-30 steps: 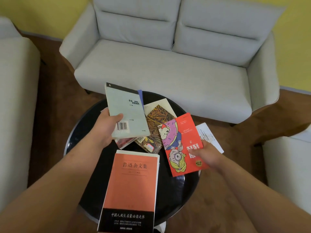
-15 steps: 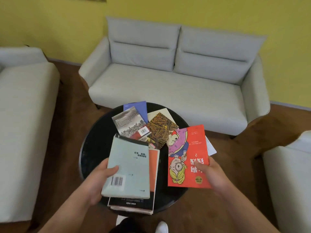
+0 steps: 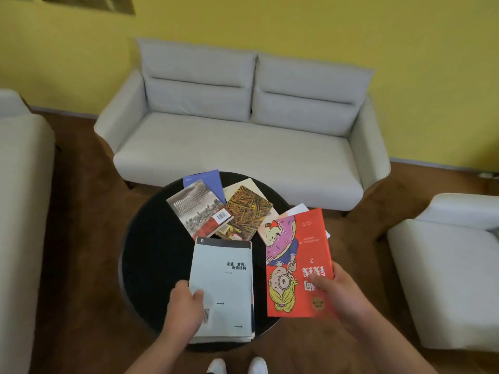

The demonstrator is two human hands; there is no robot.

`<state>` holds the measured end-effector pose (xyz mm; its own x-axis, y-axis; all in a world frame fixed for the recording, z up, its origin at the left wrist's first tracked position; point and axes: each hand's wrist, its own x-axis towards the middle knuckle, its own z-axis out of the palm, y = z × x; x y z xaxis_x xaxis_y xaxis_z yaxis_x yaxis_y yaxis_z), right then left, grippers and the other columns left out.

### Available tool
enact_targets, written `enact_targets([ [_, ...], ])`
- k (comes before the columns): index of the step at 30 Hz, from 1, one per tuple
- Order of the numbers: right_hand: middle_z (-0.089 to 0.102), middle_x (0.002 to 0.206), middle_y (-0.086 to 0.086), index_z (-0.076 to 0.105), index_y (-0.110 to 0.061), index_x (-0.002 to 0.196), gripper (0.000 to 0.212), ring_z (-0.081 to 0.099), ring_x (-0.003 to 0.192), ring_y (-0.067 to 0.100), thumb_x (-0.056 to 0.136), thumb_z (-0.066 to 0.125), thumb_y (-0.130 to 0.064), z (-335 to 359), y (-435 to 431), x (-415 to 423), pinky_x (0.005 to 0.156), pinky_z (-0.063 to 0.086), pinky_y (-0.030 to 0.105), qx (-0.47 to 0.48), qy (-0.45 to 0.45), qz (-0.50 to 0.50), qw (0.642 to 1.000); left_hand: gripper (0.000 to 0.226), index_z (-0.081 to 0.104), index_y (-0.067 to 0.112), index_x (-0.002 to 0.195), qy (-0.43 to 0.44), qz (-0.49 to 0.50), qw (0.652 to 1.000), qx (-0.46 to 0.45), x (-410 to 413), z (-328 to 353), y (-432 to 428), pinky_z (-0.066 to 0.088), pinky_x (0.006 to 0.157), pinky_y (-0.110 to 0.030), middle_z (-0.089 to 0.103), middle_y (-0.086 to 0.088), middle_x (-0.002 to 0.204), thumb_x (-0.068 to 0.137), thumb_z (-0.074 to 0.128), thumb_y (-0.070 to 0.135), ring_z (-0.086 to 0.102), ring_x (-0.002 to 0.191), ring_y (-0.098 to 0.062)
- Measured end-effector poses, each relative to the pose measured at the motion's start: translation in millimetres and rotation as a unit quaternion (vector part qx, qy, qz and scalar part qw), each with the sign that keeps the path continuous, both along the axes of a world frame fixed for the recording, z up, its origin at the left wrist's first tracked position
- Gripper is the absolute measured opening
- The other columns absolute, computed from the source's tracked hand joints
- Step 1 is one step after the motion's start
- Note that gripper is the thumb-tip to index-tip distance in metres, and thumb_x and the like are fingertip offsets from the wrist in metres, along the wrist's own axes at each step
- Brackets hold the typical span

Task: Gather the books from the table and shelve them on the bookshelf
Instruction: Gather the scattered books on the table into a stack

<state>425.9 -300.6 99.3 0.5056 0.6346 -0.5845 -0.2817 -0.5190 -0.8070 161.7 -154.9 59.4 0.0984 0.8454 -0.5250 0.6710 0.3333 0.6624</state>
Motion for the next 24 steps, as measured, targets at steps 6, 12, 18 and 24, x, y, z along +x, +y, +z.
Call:
enact_targets([
  [6, 0.081, 0.098, -0.005, 0.058, -0.024, 0.116, 0.031, 0.080, 0.087, 0.023, 0.091, 0.076, -0.026, 9.5, 2.2, -26.7, 0.066, 0.065, 0.036, -0.015, -0.030, -0.013, 0.999, 0.044, 0.046, 0.008, 0.137, 0.033, -0.046, 0.998, 0.042, -10.0, -2.3, 2.9, 0.050, 0.091, -0.038, 0.047, -0.013, 0.132, 0.098, 0.058, 0.021, 0.056, 0.105, -0.023],
  [12, 0.081, 0.097, -0.004, 0.059, -0.022, 0.115, 0.026, 0.080, 0.089, 0.022, 0.096, 0.065, -0.006, 25.6, 6.1, -42.0, 0.065, 0.064, 0.031, -0.033, -0.044, 0.041, 0.998, 0.020, 0.055, 0.014, 0.108, -0.008, -0.023, 1.000, -0.013, -16.3, -15.2, 16.0, 0.052, 0.068, -0.034, 0.063, -0.009, 0.112, 0.093, 0.064, 0.022, 0.063, 0.086, -0.017],
  [18, 0.079, 0.102, -0.010, 0.069, -0.037, 0.100, 0.018, 0.078, 0.086, 0.005, 0.092, 0.075, -0.021, 73.3, 22.6, -31.2, 0.070, 0.065, 0.025, -0.065, -0.216, 0.141, 0.964, 0.070, 0.041, 0.021, 0.142, -0.001, -0.100, 0.988, 0.120, -11.8, 9.3, 42.5, 0.044, 0.101, -0.042, 0.046, -0.005, 0.140, 0.083, 0.073, 0.039, 0.047, 0.129, -0.027],
  [24, 0.070, 0.089, -0.027, 0.066, -0.050, 0.081, 0.020, 0.072, 0.079, -0.008, 0.084, 0.081, -0.038, 156.2, 59.1, -32.7, 0.058, 0.056, 0.010, -0.010, -0.381, 0.230, 0.895, 0.065, 0.039, 0.033, 0.140, -0.076, -0.324, 0.856, 0.395, 24.6, 99.7, 55.3, 0.039, 0.108, -0.040, 0.053, 0.007, 0.139, 0.085, 0.061, 0.057, 0.043, 0.132, -0.016],
])
